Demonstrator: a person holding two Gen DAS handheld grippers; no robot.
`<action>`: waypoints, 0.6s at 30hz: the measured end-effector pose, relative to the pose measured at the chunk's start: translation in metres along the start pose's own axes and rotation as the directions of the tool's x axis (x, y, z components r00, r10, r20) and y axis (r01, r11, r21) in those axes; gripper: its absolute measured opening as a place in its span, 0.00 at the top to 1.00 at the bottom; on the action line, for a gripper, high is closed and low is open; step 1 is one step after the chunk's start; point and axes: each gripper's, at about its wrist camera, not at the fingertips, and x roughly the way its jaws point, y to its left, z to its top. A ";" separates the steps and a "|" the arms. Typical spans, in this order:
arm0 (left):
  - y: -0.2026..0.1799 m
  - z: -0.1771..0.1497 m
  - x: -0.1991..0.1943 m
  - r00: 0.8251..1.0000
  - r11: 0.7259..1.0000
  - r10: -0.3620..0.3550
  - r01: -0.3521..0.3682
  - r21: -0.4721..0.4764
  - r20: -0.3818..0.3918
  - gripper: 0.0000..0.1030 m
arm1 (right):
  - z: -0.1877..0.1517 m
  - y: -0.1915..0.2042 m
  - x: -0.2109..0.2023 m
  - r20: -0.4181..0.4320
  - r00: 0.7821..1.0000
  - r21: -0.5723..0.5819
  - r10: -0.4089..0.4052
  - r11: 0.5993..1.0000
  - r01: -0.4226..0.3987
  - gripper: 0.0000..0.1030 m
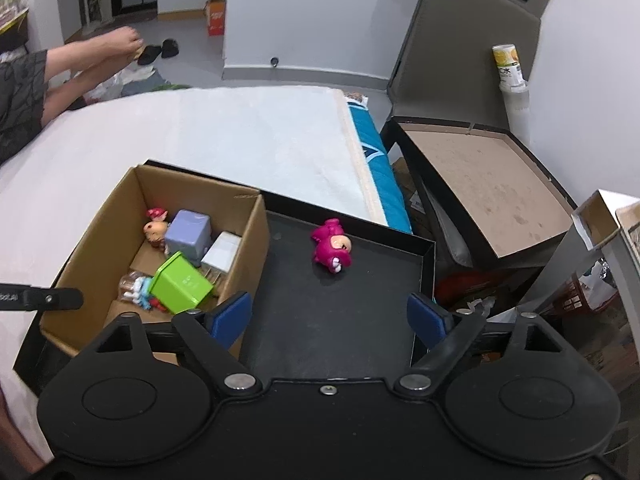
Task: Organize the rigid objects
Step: 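Move the right gripper over the tray to the pink doll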
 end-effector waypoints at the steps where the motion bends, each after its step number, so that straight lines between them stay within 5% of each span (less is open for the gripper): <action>1: 0.000 0.000 0.000 1.000 1.000 0.001 -0.001 0.001 -0.001 0.73 | -0.001 -0.002 0.003 0.010 1.000 0.009 0.006 1.000 -0.006 0.16; 18: -0.004 0.001 0.008 0.999 0.999 0.035 -0.035 0.020 -0.003 0.73 | -0.015 -0.028 0.071 0.055 0.994 0.133 0.096 0.986 -0.102 0.19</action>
